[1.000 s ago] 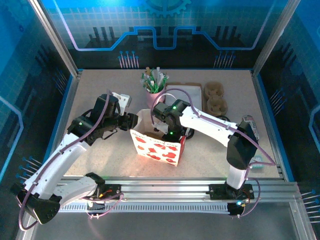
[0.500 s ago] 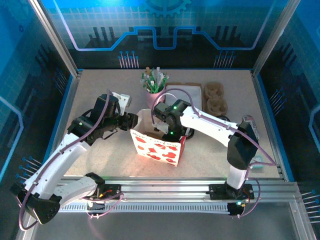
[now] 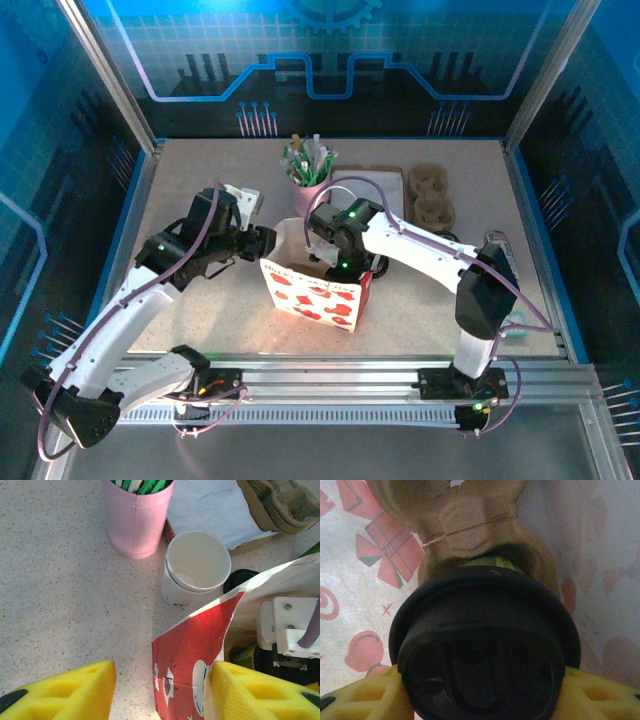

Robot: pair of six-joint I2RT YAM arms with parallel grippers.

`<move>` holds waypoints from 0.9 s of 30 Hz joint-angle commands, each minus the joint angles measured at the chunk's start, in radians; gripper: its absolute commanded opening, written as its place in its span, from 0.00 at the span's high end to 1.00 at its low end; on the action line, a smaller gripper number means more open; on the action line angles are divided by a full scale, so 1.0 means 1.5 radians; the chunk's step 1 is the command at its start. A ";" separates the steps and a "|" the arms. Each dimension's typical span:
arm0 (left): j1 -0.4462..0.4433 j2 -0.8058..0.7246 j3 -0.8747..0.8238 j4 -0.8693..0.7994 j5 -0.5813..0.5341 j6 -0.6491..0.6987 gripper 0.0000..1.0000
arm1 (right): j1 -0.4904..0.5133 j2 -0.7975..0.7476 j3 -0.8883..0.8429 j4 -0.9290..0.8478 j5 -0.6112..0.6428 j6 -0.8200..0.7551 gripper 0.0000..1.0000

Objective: Pack the takeout coffee

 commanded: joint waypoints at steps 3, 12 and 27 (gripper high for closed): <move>0.003 -0.006 -0.008 0.004 -0.005 0.014 0.46 | -0.006 0.105 -0.098 0.058 -0.004 0.012 0.62; 0.003 -0.005 -0.008 0.003 -0.004 0.014 0.46 | -0.009 0.107 -0.105 0.063 -0.004 0.012 0.62; 0.003 -0.003 -0.006 0.003 -0.003 0.014 0.46 | -0.007 0.101 -0.109 0.063 -0.005 0.013 0.59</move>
